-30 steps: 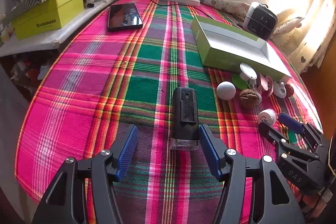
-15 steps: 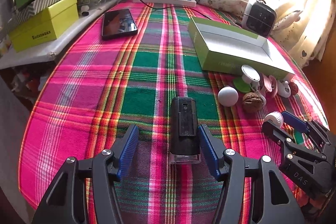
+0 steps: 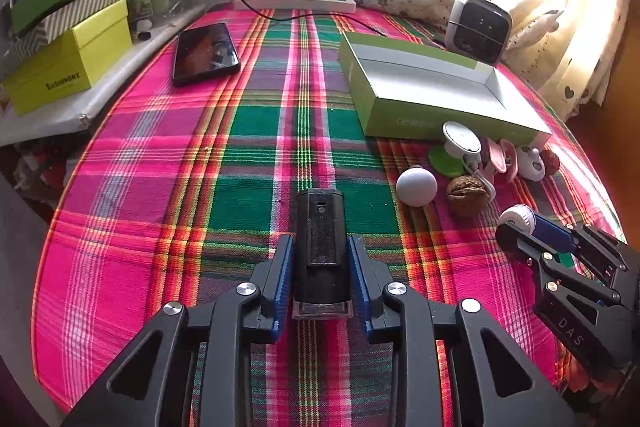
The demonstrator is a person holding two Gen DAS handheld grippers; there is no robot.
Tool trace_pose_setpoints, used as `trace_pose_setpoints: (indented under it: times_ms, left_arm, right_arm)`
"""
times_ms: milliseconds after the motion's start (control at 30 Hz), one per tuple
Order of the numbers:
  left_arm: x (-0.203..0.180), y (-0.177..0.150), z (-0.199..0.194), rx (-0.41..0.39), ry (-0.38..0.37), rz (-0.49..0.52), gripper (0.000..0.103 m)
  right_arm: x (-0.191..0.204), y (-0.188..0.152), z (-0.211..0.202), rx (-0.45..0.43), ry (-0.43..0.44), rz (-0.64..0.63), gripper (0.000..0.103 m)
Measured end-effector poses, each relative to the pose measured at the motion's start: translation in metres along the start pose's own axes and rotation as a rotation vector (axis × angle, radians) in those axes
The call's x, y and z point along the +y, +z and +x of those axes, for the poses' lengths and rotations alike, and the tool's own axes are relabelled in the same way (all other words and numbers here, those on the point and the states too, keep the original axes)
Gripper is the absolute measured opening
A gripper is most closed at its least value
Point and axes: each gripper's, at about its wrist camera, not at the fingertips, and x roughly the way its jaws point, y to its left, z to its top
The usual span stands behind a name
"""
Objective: Organize objects
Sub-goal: 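Close the left tool on the black cylinder while the right tool grasps the white cap, then carry the black cylinder with the left tool while the right tool carries the cap into the box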
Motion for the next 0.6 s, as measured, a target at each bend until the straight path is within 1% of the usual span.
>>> trace_pose_setpoints:
  times_ms: [100, 167, 400, 600]
  left_arm:
    - [-0.001, 0.001, 0.0, 0.002, -0.008, -0.001, 0.025]
    - [-0.003, 0.001, 0.0, 0.002, -0.015, 0.001, 0.025]
    - [-0.01, 0.003, -0.003, -0.004, -0.037, 0.01, 0.025]
    - [-0.018, 0.01, -0.013, -0.027, -0.065, 0.023, 0.025]
  right_arm:
    - [-0.001, 0.0, 0.0, -0.002, 0.003, -0.004, 0.022]
    - [-0.001, 0.0, 0.0, -0.001, 0.01, -0.006, 0.02]
    - [-0.006, 0.001, -0.003, -0.011, 0.031, 0.003, 0.02]
    - [-0.01, 0.005, -0.009, -0.025, 0.041, 0.009, 0.02]
